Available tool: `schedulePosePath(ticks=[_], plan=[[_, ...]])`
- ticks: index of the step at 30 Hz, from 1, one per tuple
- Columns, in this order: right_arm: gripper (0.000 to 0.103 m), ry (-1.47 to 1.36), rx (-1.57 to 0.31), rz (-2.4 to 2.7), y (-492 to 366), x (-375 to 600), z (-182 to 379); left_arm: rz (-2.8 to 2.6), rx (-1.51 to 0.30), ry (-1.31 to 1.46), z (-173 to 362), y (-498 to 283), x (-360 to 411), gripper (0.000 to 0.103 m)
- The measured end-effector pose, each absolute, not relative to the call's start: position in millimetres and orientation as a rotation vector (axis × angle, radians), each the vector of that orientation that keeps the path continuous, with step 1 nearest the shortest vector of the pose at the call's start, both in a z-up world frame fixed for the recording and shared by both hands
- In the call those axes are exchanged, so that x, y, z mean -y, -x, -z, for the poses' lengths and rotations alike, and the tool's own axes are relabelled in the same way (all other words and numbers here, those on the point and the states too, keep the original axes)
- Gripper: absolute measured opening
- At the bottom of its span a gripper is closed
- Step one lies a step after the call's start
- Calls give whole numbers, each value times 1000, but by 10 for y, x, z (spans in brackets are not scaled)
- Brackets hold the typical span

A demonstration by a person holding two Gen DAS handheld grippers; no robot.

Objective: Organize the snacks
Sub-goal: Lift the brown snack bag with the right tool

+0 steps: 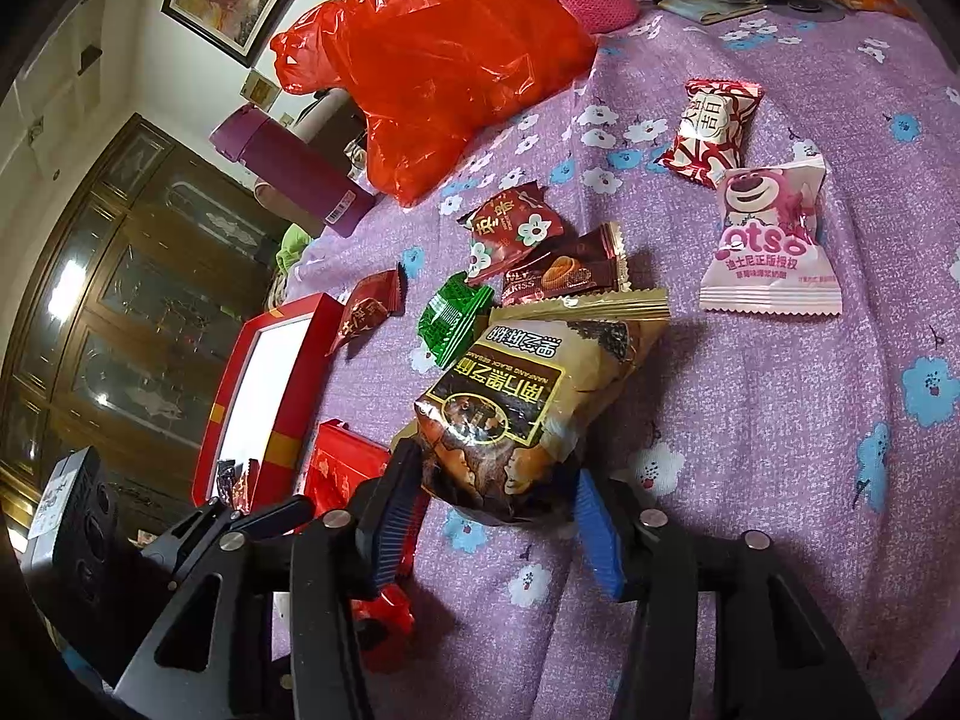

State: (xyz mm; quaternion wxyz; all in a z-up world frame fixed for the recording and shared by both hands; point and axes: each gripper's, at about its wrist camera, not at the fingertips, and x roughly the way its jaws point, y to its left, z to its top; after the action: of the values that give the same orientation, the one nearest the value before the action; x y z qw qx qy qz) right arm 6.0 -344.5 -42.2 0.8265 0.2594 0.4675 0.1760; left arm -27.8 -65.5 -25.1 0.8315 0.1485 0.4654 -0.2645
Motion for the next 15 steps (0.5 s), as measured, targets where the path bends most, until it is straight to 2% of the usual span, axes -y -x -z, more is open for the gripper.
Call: schedulePosePath(ticks=[8, 15], plan=[[58, -572, -980, -395, -78, 3433, 429, 651, -942, -351, 271, 419, 791, 86], [58, -582, -984, -402, -95, 3445, 451, 744, -1024, -246, 219, 588, 589, 86]])
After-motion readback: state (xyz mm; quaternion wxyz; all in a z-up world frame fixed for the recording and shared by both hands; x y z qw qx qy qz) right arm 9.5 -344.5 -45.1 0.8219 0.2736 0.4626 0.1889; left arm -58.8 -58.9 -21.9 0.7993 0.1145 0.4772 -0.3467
